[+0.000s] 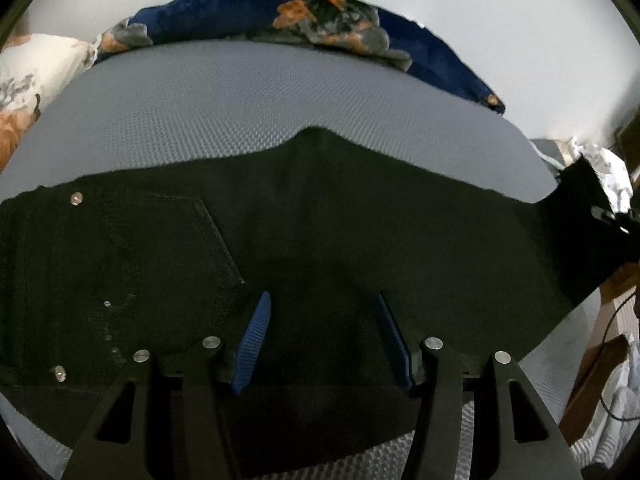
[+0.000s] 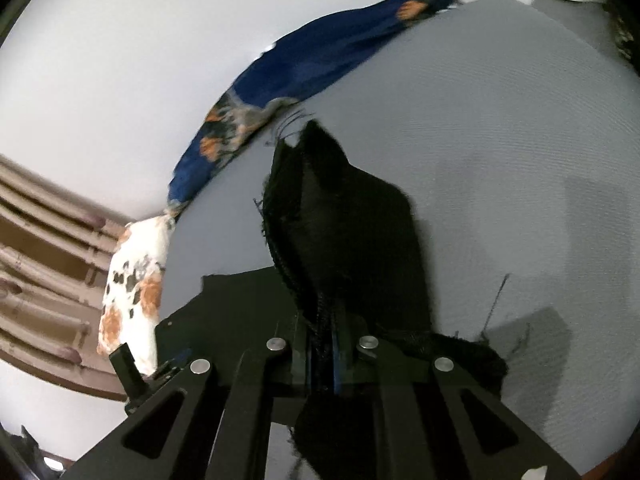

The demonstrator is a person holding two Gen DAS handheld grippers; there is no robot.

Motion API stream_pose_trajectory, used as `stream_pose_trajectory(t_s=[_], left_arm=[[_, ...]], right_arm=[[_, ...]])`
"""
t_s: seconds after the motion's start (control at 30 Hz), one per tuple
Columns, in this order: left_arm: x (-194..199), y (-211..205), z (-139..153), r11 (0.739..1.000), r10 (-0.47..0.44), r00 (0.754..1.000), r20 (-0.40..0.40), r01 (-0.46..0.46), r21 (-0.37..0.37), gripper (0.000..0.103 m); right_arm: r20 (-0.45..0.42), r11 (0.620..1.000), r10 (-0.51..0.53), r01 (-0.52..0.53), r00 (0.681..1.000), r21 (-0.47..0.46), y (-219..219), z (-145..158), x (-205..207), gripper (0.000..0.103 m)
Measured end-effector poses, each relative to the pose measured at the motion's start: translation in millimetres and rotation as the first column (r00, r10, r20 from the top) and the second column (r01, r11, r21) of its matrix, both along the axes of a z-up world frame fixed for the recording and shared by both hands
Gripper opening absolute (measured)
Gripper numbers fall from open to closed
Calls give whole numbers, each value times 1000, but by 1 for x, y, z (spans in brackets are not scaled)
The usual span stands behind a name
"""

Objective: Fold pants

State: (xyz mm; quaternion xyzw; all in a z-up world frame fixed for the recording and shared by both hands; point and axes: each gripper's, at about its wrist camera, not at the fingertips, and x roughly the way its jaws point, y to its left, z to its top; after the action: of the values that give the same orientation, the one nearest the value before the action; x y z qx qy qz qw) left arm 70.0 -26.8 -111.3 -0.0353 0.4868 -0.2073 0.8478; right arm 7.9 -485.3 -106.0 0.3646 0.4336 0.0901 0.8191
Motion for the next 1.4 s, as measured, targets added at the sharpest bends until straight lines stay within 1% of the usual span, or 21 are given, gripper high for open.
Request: stream_pose_trajectory(t_s=[0.13,0.2,0.27,0.43,0.53,0.63,0.7,0.73,0.77,0.8,0.87,0.93,1.0,1.07,1.13,1.2,1.3,1.4], left_arm=[[-4,15,11,999,17,1000,25,-15,-47,55],[-7,24,16,997,31,999,36,-28,-69,55],[-6,30,19,996,44,998,39,-40,-82,55],[-9,52,26,991,67,997,46,-61,-120,55],[-10,62,29,988,80,996,47,-73,-138,55],[-9,67,31,985,80,996,43,-73,-156,55],[-9,68,32,984,76,996,44,-68,-167,55],[-9,68,33,983,73,996,43,-65,-173,55],[-8,68,33,982,71,997,41,-62,-180,55],[-8,67,33,980,64,997,38,-55,-190,55],[-5,66,34,978,52,998,31,-45,-205,55],[-4,63,34,975,38,999,17,-33,-220,55],[-2,61,33,967,16,1000,-7,-17,-253,55],[0,58,31,960,-6,999,-31,-3,-281,55],[2,52,28,951,-38,998,-54,20,-310,55],[6,44,23,941,-73,993,-92,38,-337,55],[13,33,15,932,-105,985,-136,50,-358,55],[20,24,5,928,-122,976,-183,46,-370,55]], right_arm=[[-6,998,63,-63,998,-15,51,8,27,8],[-10,996,91,-91,996,11,75,5,42,7],[-16,993,121,-121,992,-2,99,3,58,7],[-68,977,211,-210,975,21,166,-22,98,7],[-91,963,269,-267,959,31,201,-36,111,7],[-124,940,339,-342,932,-3,245,-50,119,7],[-139,922,374,-384,917,-53,265,-57,119,9],[-151,913,387,-401,910,-79,274,-60,119,12],[-163,905,393,-412,905,-105,281,-63,119,16],[-165,901,400,-419,902,-108,284,-65,119,23],[-148,901,412,-427,899,-84,286,-60,119,32],[-120,904,415,-423,902,-57,283,-51,116,36],[-79,908,413,-418,907,-44,275,-38,110,43],[-42,925,374,-375,927,-58,260,-24,101,47],[-18,938,344,-344,939,-34,243,-17,93,48],[1,942,334,-334,942,6,230,-15,85,49],[-10,957,289,-289,957,4,212,-16,73,49],[-21,972,232,-231,972,51,194,-22,65,49]])
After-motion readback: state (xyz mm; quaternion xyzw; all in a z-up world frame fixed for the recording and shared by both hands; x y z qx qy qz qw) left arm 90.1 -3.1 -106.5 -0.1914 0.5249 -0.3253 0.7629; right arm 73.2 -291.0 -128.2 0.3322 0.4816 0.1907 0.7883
